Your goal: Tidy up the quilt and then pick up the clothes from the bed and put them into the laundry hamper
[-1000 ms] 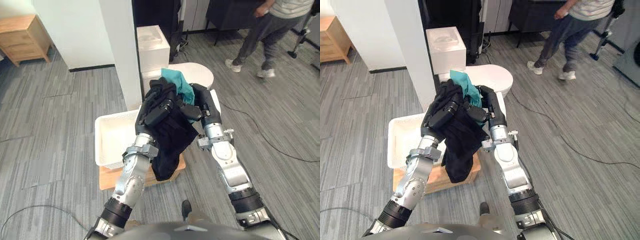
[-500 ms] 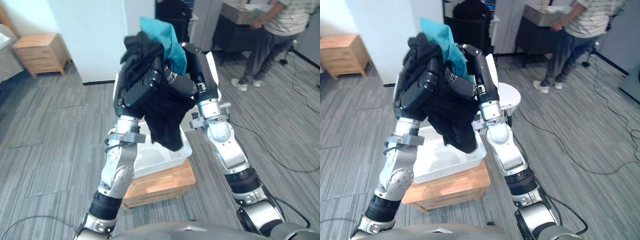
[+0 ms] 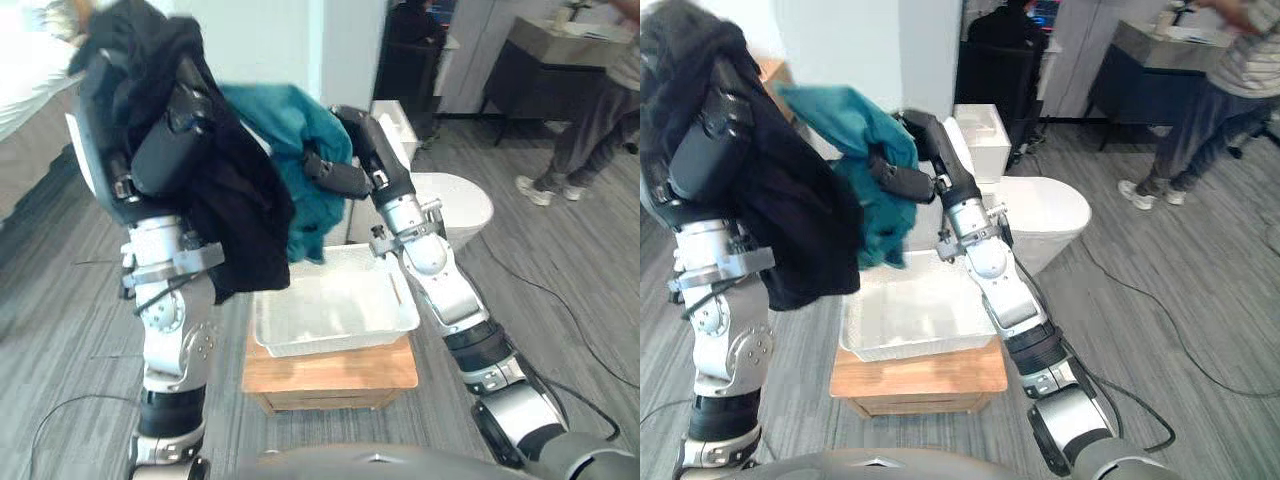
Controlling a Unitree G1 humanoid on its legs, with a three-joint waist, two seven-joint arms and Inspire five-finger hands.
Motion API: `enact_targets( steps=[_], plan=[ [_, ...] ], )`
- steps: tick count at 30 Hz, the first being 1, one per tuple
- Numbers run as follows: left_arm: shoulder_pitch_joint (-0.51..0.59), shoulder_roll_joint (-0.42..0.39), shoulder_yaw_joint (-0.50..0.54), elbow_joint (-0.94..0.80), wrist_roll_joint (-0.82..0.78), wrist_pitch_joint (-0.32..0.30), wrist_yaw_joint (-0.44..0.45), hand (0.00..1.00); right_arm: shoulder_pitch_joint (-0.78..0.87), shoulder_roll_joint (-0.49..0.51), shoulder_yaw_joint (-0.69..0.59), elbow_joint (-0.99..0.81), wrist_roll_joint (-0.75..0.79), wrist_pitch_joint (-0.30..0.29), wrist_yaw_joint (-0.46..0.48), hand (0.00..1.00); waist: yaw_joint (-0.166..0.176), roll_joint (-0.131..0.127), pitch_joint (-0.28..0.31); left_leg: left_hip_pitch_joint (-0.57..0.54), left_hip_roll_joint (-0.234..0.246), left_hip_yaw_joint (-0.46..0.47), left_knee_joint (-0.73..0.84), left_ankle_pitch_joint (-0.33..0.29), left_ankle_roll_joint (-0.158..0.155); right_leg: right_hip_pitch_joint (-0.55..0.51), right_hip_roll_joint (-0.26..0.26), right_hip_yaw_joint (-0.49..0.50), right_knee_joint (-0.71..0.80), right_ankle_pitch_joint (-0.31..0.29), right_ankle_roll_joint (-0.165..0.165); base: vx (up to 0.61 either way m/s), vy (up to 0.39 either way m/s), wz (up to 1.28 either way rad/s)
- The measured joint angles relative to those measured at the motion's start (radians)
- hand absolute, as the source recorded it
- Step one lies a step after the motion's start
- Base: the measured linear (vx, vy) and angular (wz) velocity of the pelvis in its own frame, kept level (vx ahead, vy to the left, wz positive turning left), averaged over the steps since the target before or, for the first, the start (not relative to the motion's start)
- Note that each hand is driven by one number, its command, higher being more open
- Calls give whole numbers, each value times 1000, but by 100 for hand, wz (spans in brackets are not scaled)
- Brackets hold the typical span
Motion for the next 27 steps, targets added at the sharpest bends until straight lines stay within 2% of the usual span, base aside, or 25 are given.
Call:
enact_targets(
  steps=[1, 2, 3, 7, 10, 13, 17, 18, 19, 20, 21, 22, 23, 25, 27],
  plan=[
    [38, -12, 1, 0, 0, 8, 8, 0, 18, 18, 2, 28, -5, 25, 9, 0, 12, -1, 4, -4, 1, -4, -6, 4, 6, -23, 2, -5, 15, -12, -2, -58, 23, 11],
    [55, -10, 3, 9, 0, 22, 13, 0, 52, 38, 2, 28, -9, 38, 13, 0, 21, -14, 14, -8, 5, -11, 0, 4, 6, -21, 11, -5, 15, -16, -8, -44, 3, 11],
    [66, -9, 5, 12, -1, 27, 18, 0, 67, 51, 5, 28, -9, 44, 16, 0, 20, -12, 17, -15, 8, -16, 1, 4, 6, -24, 18, -5, 15, -18, -11, 3, -44, 19],
    [143, -10, 1, 12, 2, 64, 18, 0, 108, 99, 11, 27, -10, 46, 25, 0, 18, -40, 27, -37, 26, -20, 1, 2, 9, -32, 46, 6, 12, -23, -20, 9, -80, 3],
    [180, -36, -8, 12, 3, 94, 1, 0, 138, 101, -4, 27, -11, 46, 22, 0, 15, -16, 47, -41, 43, -17, -1, 1, 7, -47, 60, 10, 25, -23, -20, 2, -90, -8],
    [205, -60, -34, 12, 36, 102, -21, 0, 201, 104, -28, 27, -30, 46, 19, 0, 13, -9, 51, -46, 53, -1, -2, 2, 6, -61, 70, 12, 26, -24, -20, 9, -76, -16],
    [209, -92, -51, 13, 46, 103, -42, 0, 262, 107, -48, 27, -57, 48, 11, 0, -12, 5, 61, -64, 57, 7, -1, 2, 6, -104, 72, 16, 66, -39, -29, 15, -37, -9],
    [212, -103, -62, 13, 60, 103, -46, 0, 276, 107, -52, 27, -88, 48, 3, 0, -15, 17, 68, -63, 61, 10, -1, 2, 6, -125, 73, 22, 106, -49, -31, 31, -18, -16],
    [211, -116, -72, 15, 74, 103, -50, 0, 279, 96, -53, 27, -92, 49, 0, 0, -22, 36, 83, -59, 73, 11, -1, 2, 6, -171, 79, 31, 170, -89, -34, 26, -21, -12],
    [209, -121, -77, 21, 75, 102, -54, 0, 283, 95, -52, 27, -122, 49, -2, 100, -27, 41, 90, -60, 75, 9, -2, 2, 6, -181, 93, 58, 160, -129, -44, -2, -36, -3],
    [207, -119, -79, 27, 75, 101, -58, 0, 286, 97, -51, 27, -135, 49, -2, 100, -30, 36, 92, -60, 71, 10, -2, 2, 6, -175, 103, 72, 118, -125, -44, -4, -99, 6],
    [200, -112, -82, 43, 75, 101, -59, 0, 294, 103, -51, 28, -165, 49, -2, 100, -32, 11, 94, -62, 51, 12, -1, 0, 3, -171, 104, 60, 55, -100, -36, 12, -127, -8],
    [200, -120, -84, 59, 75, 101, -59, 0, 297, 102, -52, 31, -195, 49, -2, 100, -28, 18, 98, -63, 54, 25, 0, -12, -16, -159, 103, 54, 32, -102, -38, 68, -126, -14],
    [200, -132, -103, 93, 75, 102, -59, 0, 316, 100, -51, 36, -246, 51, -14, 100, -34, 30, 104, -62, 64, 36, 1, -14, -21, -159, 111, 62, 26, -102, -38, 74, -80, -23],
    [200, -133, -130, 115, 77, 103, -59, 0, 335, 90, -54, 56, -282, 55, -21, 100, -36, 30, 103, -44, 77, 58, 10, -23, -36, -149, 125, 71, 27, -102, -38, 65, -64, -25]
  ],
)
